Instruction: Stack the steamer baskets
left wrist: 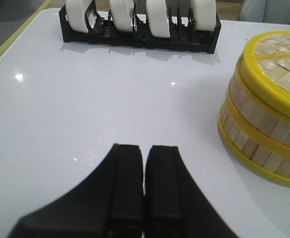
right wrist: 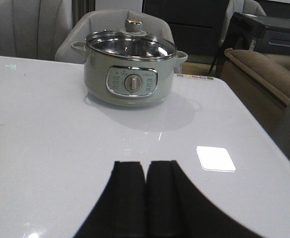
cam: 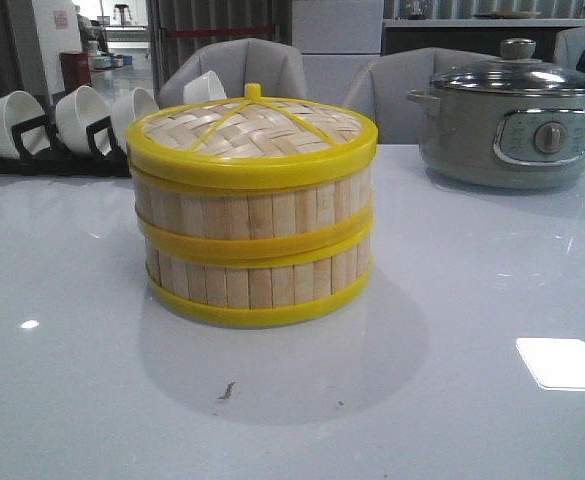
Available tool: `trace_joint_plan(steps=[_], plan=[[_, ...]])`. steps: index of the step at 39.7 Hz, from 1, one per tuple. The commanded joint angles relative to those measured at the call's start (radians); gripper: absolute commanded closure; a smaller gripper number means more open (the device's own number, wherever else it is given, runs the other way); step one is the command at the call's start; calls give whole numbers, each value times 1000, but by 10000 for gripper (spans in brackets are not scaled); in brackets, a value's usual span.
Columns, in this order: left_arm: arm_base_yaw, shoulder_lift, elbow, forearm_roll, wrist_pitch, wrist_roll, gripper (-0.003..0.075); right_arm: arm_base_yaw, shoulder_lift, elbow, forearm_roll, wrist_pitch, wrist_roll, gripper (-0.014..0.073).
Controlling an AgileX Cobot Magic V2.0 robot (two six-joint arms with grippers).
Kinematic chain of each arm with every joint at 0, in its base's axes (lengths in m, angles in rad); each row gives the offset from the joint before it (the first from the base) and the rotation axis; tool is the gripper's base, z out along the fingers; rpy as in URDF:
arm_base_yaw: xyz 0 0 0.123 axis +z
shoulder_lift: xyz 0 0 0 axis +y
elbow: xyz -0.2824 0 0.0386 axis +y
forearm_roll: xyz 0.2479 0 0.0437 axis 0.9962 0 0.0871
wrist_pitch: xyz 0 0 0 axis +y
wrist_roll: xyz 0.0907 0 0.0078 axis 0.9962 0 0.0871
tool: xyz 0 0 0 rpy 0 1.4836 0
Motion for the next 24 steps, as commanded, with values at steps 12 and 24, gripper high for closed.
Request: trace_joint_plan(steps=[12,24], plan=[[-1,-44,-17,-6,-105,-6,635,-6,7,-30,-10,-81,1,515],[-1,-238,140,3,-261,-6,635,-6,7,-30,-10,-81,1,515]])
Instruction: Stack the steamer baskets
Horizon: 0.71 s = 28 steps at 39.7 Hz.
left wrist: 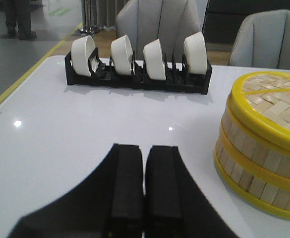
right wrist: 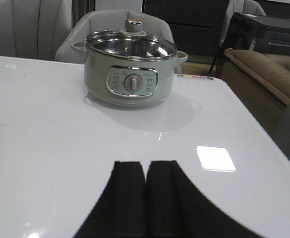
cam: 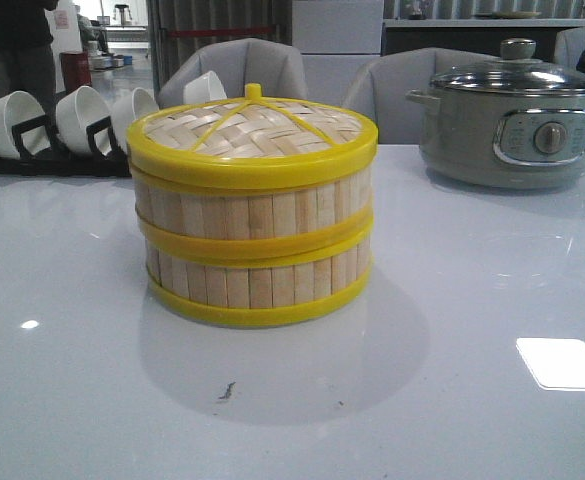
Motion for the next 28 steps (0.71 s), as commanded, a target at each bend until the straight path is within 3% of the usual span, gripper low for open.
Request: trace_joint_plan(steps=[1,14,28], plan=[[-1,-53,29,1,-130,-6,635,-6,7,-30,-10,-81,1,515],[-1,-223,219,5,-198,-6,635,-6,7,-30,-10,-81,1,515],[-1,-297,281,65,-216,-6,635,-6,7,-30,-10,-81,1,515]])
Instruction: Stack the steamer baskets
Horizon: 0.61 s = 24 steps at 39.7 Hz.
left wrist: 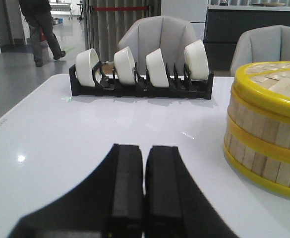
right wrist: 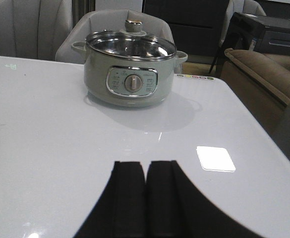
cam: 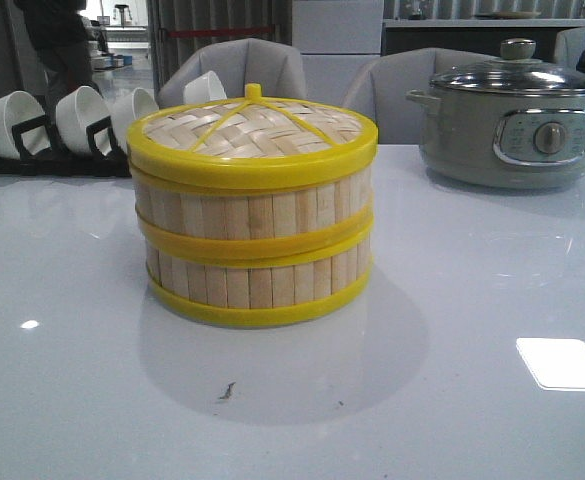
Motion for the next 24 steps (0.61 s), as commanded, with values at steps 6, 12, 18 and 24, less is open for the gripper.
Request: trace_joint_plan(steps=[6,12,18,24], plan=[[-1,-13,1,19,-102,-6,635,-6,7,-30,-10,-81,1,515],[-1,-22,5,19,-97,-6,635,-6,7,-30,-10,-81,1,515],[-1,-22,5,21,-97,-6,635,-6,7,-30,-10,-81,1,515],[-1,-19,5,21,-97,-6,635,-6,7,-30,-10,-81,1,515]])
